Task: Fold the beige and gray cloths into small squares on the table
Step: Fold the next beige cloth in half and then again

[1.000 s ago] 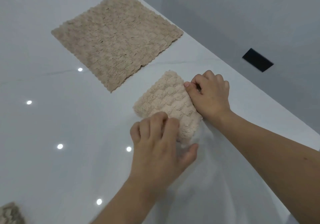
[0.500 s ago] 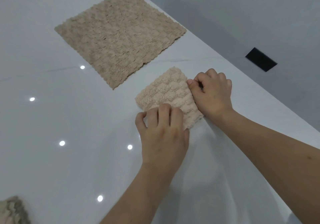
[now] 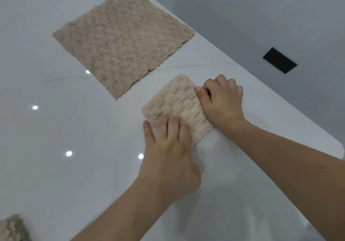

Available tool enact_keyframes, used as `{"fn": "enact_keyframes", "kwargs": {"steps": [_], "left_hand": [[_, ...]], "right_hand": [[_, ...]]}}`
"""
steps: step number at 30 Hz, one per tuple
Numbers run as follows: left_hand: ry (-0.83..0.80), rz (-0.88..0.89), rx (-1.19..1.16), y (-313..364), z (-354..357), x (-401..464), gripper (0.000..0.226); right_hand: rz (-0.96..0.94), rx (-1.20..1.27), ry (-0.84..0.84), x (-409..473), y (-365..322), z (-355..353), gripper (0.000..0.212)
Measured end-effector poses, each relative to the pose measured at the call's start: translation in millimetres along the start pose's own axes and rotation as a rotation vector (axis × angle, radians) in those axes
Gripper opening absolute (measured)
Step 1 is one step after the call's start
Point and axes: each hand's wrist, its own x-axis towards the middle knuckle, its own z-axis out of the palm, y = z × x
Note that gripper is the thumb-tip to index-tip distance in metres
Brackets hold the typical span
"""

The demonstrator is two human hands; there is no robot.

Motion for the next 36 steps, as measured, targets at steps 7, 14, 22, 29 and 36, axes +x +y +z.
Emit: {"fn": "enact_keyframes", "kwargs": {"steps": [7,14,22,29,36], "left_hand": [[0.078,0.036,-0.281,-40.2,-6.1,34.8,0.021],[0.001,0.164,-0.225,-48.5,5.6,13.6,0.061],[0.387,-0.207,-0.311,-62.6,-18.3,63.8,0.040],[0.489,-0.205,-0.062,-63.0,16.2,67.6,0.028],[0.516,-0.153,-0.064,-62.8,20.9,58.7,0.030]], "right_hand": [[0.002,0.012,0.014,-1.0,-0.6,-0.1,0.032],[0.015,0.009,-0.008,-1.4,-0.1,-0.5,0.032],[0.042,0.069,0.010,-1.8,-6.3,-5.2,0.033],[0.059,0.041,0.022,-0.3,-5.7,0.0,0.041],[-0.088,0.106,-0.003,-15.2,-1.3,-8.0,0.038]]}}
